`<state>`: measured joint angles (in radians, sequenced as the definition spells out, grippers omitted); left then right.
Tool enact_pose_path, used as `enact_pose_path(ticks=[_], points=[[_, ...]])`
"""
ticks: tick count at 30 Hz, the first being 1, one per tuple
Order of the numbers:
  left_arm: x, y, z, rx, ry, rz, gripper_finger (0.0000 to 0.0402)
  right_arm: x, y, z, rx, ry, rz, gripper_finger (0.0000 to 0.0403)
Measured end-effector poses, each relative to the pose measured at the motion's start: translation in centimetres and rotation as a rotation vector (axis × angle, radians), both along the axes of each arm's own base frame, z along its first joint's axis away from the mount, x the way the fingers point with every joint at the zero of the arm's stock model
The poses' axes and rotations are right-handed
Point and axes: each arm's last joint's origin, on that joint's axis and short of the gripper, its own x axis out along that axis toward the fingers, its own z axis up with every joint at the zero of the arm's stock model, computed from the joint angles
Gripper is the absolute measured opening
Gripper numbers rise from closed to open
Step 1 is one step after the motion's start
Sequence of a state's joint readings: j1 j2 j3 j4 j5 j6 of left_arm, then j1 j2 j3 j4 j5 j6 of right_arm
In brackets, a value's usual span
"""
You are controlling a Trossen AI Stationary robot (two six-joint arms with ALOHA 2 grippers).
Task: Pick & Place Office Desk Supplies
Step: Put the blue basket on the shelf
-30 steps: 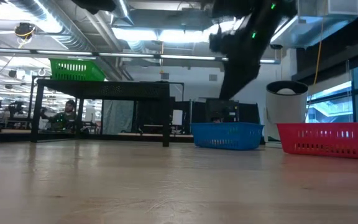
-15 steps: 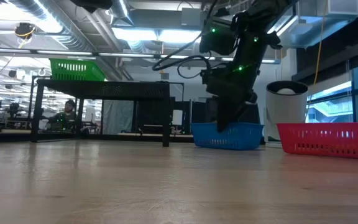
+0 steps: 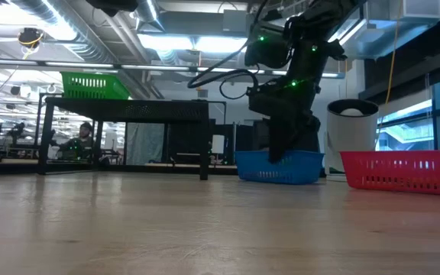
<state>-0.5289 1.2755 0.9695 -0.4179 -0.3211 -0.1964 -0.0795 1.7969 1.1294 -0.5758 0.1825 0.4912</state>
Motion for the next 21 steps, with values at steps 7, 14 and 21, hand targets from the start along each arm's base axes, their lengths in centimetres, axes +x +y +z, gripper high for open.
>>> enact_pose_path(ticks=[7,14,21], points=[[0.0,0.0,0.0,-0.019,0.002,0.015,0.0186,0.0,0.1,0.0,0.028,-0.010,-0.032,0.0014],[-0.2,-0.4,0.0,-0.022,0.003,0.001,0.0186,0.1,1.7,0.0,0.106,-0.022,-0.025,0.0016],[-0.6,-1.1,0.0,-0.021,0.003,-0.031,0.0186,0.5,6.9,0.6,0.162,-0.091,0.115,0.0021]])
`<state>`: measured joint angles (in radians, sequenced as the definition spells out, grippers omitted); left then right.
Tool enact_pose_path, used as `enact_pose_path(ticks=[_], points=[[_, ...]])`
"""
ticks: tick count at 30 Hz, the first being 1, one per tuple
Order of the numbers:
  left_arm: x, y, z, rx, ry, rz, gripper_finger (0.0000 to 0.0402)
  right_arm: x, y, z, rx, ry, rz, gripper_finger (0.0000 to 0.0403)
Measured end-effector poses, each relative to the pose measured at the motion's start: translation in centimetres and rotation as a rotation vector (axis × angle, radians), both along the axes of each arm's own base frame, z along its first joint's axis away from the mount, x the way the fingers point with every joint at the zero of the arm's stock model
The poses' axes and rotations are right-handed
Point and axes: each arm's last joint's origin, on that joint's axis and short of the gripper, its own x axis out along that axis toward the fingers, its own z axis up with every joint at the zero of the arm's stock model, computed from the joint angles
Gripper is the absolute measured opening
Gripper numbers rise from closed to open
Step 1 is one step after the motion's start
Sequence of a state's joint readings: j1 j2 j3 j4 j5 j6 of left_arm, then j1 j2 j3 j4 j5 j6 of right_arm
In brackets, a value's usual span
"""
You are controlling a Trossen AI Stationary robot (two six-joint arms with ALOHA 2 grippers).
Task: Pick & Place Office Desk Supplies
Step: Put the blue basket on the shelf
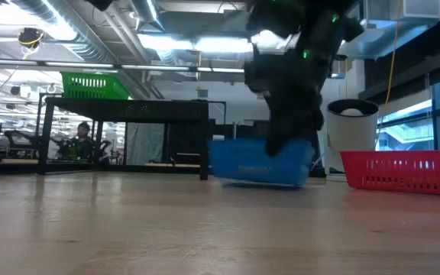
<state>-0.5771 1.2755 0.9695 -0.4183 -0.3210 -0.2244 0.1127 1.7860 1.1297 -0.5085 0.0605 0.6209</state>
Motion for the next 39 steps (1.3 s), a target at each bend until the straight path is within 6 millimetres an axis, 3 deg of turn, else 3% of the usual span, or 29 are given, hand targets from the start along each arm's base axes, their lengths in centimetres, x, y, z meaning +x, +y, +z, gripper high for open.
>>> enact_pose_path(ticks=[4,8,18,26,30,35,39], points=[[-0.1,-0.1,0.0,0.001,0.000,-0.007,0.0186,0.7,3.3,0.6,0.019,-0.136,0.104,0.0031],[-0.1,-0.1,0.0,0.001,0.000,-0.007,0.0186,1.2,5.2,1.3,0.016,-0.257,0.161,0.0021],[-0.1,-0.1,0.0,0.000,-0.002,-0.007,0.0186,2.7,6.6,-1.5,-0.036,-0.303,0.247,0.0023],[-0.1,-0.1,0.0,0.000,-0.002,-0.007,0.0186,3.3,6.6,-1.8,-0.093,-0.354,0.338,0.0034],[-0.1,-0.1,0.0,0.000,-0.002,-0.006,0.0186,3.3,6.5,-1.7,-0.086,-0.355,0.341,0.0067],[-0.1,-0.1,0.0,0.001,0.000,-0.007,0.0186,3.5,6.6,-1.4,-0.085,-0.358,0.341,0.0136],[-0.1,-0.1,-0.1,0.034,0.007,-0.028,0.0187,3.7,6.6,0.7,-0.047,-0.320,0.417,0.0186]])
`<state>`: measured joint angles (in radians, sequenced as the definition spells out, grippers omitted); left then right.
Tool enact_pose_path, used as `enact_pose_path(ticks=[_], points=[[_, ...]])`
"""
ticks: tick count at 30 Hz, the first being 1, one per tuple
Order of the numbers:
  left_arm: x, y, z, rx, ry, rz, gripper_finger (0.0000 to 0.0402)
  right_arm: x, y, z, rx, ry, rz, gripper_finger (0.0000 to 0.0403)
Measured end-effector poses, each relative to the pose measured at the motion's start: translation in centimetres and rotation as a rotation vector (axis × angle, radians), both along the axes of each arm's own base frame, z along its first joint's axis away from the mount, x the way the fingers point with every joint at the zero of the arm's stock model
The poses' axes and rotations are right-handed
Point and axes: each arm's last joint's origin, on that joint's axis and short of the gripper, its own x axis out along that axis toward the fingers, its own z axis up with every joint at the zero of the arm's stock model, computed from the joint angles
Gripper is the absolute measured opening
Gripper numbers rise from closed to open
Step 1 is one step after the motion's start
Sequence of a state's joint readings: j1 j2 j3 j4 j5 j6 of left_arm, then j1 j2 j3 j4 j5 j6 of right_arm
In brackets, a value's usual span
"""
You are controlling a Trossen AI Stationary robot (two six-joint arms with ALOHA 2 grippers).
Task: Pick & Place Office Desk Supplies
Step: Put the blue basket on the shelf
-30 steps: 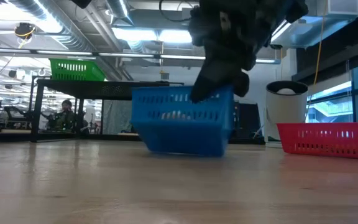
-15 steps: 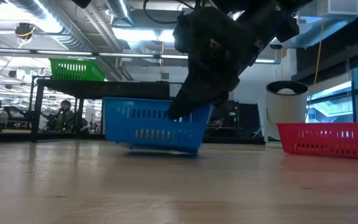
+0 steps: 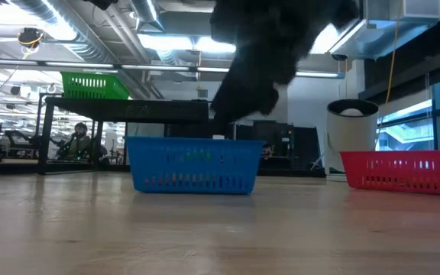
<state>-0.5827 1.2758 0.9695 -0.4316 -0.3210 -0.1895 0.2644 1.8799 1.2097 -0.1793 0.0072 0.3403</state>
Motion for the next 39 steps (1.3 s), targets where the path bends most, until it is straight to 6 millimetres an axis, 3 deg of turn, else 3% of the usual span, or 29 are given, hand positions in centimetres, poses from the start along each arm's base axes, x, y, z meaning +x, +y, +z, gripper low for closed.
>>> enact_pose_path(ticks=[8,15,19,28,35,39], points=[[0.4,0.6,-1.0,0.186,0.040,-0.060,0.0188,-0.7,-0.2,6.4,0.045,0.084,0.062,0.0220],[2.1,1.6,-3.5,0.370,0.157,-0.128,0.0193,-2.9,0.2,9.6,0.022,0.032,0.062,0.0221],[3.4,2.0,-5.6,0.491,0.232,-0.207,0.0193,-4.0,0.8,9.7,-0.051,0.015,0.060,0.0221],[5.1,2.5,-9.8,0.817,0.377,-0.350,0.0193,-5.3,2.0,7.5,-0.067,0.078,0.047,0.0221],[5.7,2.3,-11.8,0.908,0.436,-0.435,0.0191,-5.5,2.3,7.2,-0.096,0.069,-0.002,0.0221],[6.0,2.5,-12.7,0.904,0.467,-0.432,0.0169,-5.4,2.4,7.3,-0.094,0.051,-0.033,0.0221]])
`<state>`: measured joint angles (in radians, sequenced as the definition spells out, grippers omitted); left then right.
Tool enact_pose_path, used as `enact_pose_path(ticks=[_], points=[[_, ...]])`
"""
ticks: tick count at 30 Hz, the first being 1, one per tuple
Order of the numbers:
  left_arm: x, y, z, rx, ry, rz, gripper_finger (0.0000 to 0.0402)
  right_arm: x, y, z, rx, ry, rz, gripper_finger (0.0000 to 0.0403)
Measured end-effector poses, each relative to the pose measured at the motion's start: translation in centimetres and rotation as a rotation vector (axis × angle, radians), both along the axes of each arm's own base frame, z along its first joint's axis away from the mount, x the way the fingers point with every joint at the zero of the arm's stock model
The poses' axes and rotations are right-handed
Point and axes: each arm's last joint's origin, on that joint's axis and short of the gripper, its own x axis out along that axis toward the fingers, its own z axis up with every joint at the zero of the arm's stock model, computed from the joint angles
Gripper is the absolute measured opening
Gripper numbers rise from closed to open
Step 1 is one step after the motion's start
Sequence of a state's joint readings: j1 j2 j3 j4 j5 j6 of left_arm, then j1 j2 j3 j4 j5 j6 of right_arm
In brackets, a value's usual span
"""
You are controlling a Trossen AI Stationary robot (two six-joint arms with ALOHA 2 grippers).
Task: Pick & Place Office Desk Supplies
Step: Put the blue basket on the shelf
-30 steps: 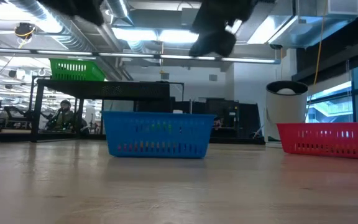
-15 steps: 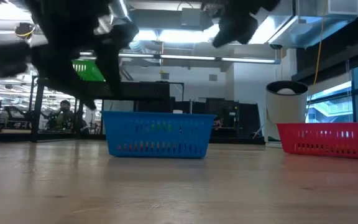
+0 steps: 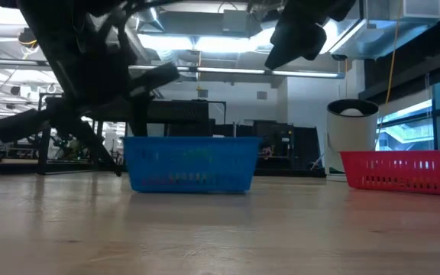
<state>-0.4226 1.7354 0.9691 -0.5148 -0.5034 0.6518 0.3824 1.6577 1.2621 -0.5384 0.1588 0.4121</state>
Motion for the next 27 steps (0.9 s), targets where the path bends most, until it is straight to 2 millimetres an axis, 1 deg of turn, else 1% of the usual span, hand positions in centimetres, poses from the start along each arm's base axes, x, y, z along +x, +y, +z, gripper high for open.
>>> enact_pose_path(ticks=[3,9,11,15,19,22,27], points=[[0.0,0.0,-0.2,0.002,0.010,0.009,0.0135,0.1,0.0,0.0,0.007,-0.006,-0.011,0.0221],[-0.1,0.0,0.0,-0.026,0.011,0.005,0.0031,0.1,0.0,0.0,0.035,-0.002,-0.047,0.0221],[-0.1,-0.1,0.0,-0.061,0.012,0.023,0.0009,0.1,0.0,0.0,0.047,-0.001,-0.061,0.0221],[-0.1,-0.4,0.3,-0.155,0.012,0.086,0.0003,0.1,0.0,0.0,0.046,-0.001,-0.061,0.0221],[0.5,-1.2,1.6,-0.218,-0.014,0.133,0.0003,0.1,0.0,0.0,0.056,0.000,-0.074,0.0221],[1.0,-1.8,3.2,-0.244,-0.026,0.187,0.0003,0.0,0.0,0.0,0.059,-0.008,-0.119,0.0221],[1.6,-2.1,6.4,-0.280,-0.053,0.337,0.0003,-0.2,0.3,0.3,-0.008,-0.048,-0.158,0.0221]])
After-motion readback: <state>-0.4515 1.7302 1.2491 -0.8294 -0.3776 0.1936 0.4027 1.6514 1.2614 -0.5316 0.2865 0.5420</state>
